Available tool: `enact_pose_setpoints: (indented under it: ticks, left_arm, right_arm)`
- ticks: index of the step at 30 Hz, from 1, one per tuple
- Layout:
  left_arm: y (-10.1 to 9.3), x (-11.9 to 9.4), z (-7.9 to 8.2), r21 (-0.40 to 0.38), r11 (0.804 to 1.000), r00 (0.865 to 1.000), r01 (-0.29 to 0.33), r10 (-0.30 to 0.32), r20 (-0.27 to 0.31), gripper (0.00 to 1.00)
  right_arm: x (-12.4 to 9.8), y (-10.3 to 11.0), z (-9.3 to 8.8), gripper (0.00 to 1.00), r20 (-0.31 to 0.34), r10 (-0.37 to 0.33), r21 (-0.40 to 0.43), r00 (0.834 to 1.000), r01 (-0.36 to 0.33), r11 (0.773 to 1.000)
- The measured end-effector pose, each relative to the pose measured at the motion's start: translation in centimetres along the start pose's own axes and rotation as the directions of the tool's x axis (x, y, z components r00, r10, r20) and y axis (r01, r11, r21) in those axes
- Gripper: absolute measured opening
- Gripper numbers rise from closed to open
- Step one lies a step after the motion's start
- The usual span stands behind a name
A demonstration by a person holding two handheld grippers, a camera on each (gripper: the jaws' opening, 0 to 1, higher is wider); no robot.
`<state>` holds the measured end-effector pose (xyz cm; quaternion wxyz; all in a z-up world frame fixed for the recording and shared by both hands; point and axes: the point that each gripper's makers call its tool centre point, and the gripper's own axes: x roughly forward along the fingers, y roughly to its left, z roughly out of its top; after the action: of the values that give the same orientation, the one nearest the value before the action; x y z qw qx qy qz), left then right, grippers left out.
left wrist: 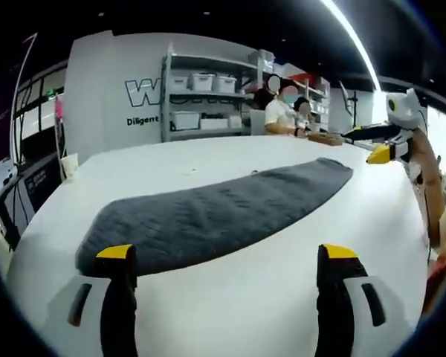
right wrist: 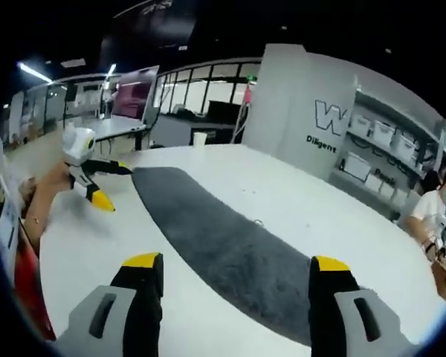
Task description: Open the folded towel by lifting each exposed corner and separating the folded layers until the towel lies flat within the target outline without major curled edges
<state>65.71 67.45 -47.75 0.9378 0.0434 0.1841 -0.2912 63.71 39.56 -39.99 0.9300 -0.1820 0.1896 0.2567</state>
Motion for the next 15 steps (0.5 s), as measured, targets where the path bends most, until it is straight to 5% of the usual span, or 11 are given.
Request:
enact_pose_setpoints:
  ticks: [9, 15]
  left_arm:
    - [-0.2, -0.1, 0.2, 0.002, 1.0, 1.0, 0.008, -0.008, 0.007, 0.99]
    - [-0.2, -0.1, 0.0, 0.007, 1.0, 1.0, 0.008, -0.008, -0.004, 0.98]
  right_arm:
    - [2.7, -3.1, 1.6, 0.59, -0.011, 0.043, -0.038, 0.999, -0.043, 0.998]
    - [5.3, -4.0, 1.1, 0.48, -0.041, 0.092, -0.02, 0.995, -0.093, 0.995]
